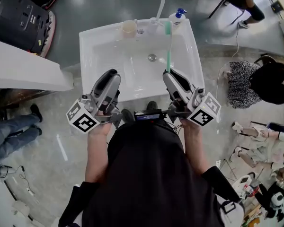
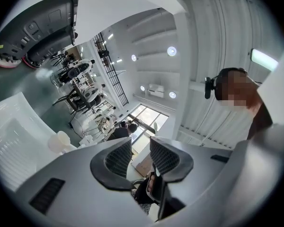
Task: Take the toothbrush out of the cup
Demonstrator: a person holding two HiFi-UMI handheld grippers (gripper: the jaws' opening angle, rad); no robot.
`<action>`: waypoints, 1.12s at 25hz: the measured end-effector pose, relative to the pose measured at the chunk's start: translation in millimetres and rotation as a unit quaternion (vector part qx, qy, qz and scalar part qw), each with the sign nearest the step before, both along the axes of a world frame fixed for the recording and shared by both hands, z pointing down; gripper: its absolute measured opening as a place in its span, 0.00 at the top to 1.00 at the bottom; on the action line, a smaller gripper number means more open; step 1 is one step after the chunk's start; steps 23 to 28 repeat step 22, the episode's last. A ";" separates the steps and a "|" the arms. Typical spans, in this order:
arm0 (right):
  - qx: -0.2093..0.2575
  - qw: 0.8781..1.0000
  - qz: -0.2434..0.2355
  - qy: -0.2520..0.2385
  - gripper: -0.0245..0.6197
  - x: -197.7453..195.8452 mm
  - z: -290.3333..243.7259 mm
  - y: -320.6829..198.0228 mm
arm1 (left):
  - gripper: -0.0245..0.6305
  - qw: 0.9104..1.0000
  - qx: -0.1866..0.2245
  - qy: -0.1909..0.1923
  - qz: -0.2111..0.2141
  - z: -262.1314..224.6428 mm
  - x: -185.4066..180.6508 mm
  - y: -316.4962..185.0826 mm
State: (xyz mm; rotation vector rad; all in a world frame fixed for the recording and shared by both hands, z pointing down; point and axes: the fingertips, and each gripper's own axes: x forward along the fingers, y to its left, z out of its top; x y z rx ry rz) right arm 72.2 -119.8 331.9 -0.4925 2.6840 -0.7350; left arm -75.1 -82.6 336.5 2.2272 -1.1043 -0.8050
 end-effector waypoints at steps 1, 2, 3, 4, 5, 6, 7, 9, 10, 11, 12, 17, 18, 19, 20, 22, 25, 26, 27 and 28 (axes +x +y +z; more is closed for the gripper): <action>0.003 1.000 0.003 0.006 0.86 -5.7 -0.2 3.2 | 0.78 1.000 0.000 0.003 0.004 2.0 -4.3 1.8; 0.005 1.000 0.005 0.011 0.86 -10.7 -0.3 6.1 | 0.78 1.000 -0.001 0.006 0.006 4.0 -7.5 3.3; 0.008 1.000 0.005 0.016 0.86 -14.5 0.0 8.6 | 0.78 1.000 -0.001 0.009 0.008 5.9 -9.4 4.5; 0.010 1.000 0.006 0.020 0.86 -17.3 0.5 10.6 | 0.78 1.000 -0.002 0.011 0.010 7.7 -10.1 5.5; 0.012 1.000 0.006 0.023 0.86 -19.2 1.2 12.2 | 0.78 1.000 -0.003 0.012 0.011 9.3 -9.9 6.5; 0.014 1.000 0.005 0.026 0.86 -20.7 2.0 13.7 | 0.78 1.000 -0.003 0.013 0.012 10.6 -9.2 7.4; 0.015 0.999 0.005 0.029 0.86 -22.5 2.6 14.9 | 0.78 1.000 -0.004 0.013 0.013 11.6 -8.7 8.2; 0.019 0.999 0.002 0.035 0.86 -28.7 2.7 17.7 | 0.78 1.000 -0.004 0.015 0.014 12.6 -11.5 9.8; 0.021 0.999 0.000 0.038 0.86 -32.8 2.0 19.2 | 0.78 1.000 -0.004 0.016 0.013 12.5 -14.6 10.6; 0.023 0.999 -0.002 0.041 0.86 -36.8 1.3 20.6 | 0.78 1.000 -0.005 0.018 0.012 12.3 -17.8 11.4; 0.025 0.999 -0.004 0.044 0.86 -40.0 0.8 21.8 | 0.78 1.000 -0.005 0.020 0.011 12.1 -20.3 12.4; 0.028 0.998 -0.007 0.051 0.86 -42.9 1.9 22.7 | 0.78 1.000 -0.004 0.019 0.011 11.6 -21.0 13.8; 0.029 0.998 -0.007 0.051 0.86 -42.9 1.5 22.2 | 0.78 1.000 -0.004 0.018 0.011 11.1 -20.5 13.3; 0.029 0.998 -0.008 0.052 0.86 -43.0 0.9 21.8 | 0.78 1.000 -0.004 0.018 0.011 10.4 -20.1 12.7; 0.029 0.998 -0.009 0.052 0.86 -43.1 0.3 21.5 | 0.78 1.000 -0.005 0.018 0.011 9.7 -19.8 12.3; 0.028 0.998 -0.010 0.053 0.86 -43.3 -0.4 21.3 | 0.78 1.000 -0.007 0.017 0.010 8.4 -19.2 11.8; 0.028 0.998 -0.010 0.053 0.86 -43.3 -0.4 21.3 | 0.78 1.000 -0.007 0.017 0.010 8.4 -19.2 11.8; 0.028 0.998 -0.010 0.053 0.86 -43.3 -0.4 21.3 | 0.78 1.000 -0.007 0.017 0.010 8.4 -19.2 11.8; 0.028 0.998 -0.010 0.053 0.86 -43.3 -0.4 21.3 | 0.78 1.000 -0.007 0.017 0.010 8.4 -19.2 11.8; 0.028 0.998 -0.010 0.053 0.86 -43.3 -0.4 21.3 | 0.78 1.000 -0.007 0.017 0.010 8.4 -19.2 11.8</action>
